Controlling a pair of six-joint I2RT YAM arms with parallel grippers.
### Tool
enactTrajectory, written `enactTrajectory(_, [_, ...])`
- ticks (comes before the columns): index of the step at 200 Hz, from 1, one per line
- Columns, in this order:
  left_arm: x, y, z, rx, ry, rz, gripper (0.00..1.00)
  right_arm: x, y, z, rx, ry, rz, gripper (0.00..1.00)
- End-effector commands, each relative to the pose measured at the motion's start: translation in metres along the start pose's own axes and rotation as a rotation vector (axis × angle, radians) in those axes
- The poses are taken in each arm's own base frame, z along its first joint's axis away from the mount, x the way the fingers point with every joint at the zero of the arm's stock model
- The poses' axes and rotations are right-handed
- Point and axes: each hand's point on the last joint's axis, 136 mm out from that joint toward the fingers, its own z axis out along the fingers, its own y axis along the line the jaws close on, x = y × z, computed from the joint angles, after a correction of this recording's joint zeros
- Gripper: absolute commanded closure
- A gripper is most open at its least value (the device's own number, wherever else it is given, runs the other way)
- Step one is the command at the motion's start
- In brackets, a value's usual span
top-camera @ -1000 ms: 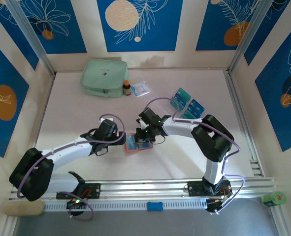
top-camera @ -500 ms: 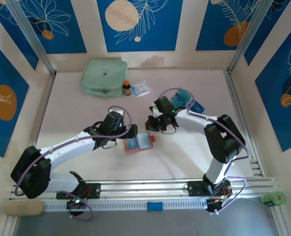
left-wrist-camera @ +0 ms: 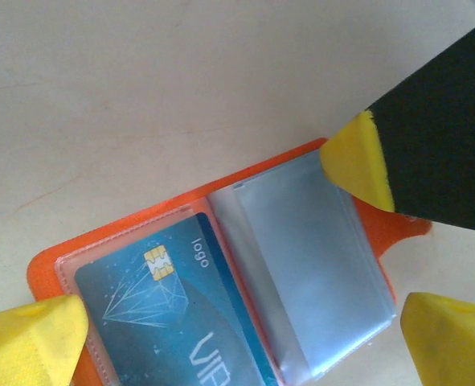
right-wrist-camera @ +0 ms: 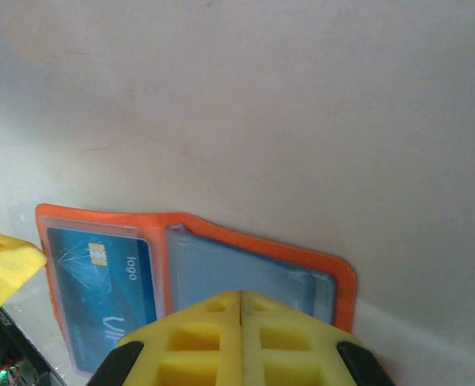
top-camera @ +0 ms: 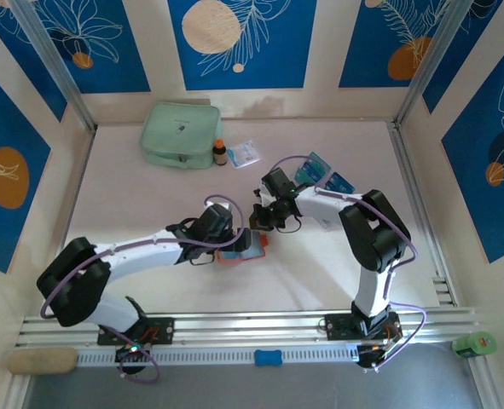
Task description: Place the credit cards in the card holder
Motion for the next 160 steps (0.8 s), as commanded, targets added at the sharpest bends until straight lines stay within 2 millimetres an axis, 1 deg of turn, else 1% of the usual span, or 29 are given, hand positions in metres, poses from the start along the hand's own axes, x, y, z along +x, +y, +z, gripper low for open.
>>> enactTrajectory(1, [0.009,0.011,0.009,-0.048,0.013,0.030,0.00,0.009,-0.002,0.008,-0.003,0.043,-0.005,1.00])
enactTrajectory(20, [0.013,0.016,0.014,-0.073,0.027,0.049,0.00,0.016,-0.005,0.014,-0.001,0.059,0.007,1.00])
enactTrajectory(76, [0.018,0.031,0.019,-0.126,0.048,0.091,0.00,0.033,0.004,0.027,-0.017,0.079,0.019,1.00])
enactTrajectory(143, [0.022,0.043,0.016,-0.175,0.060,0.115,0.00,0.029,0.009,0.029,-0.033,0.073,0.031,1.00])
enactTrajectory(160, [0.025,0.045,0.018,-0.179,0.065,0.122,0.02,0.029,0.009,0.028,-0.036,0.073,0.034,1.00])
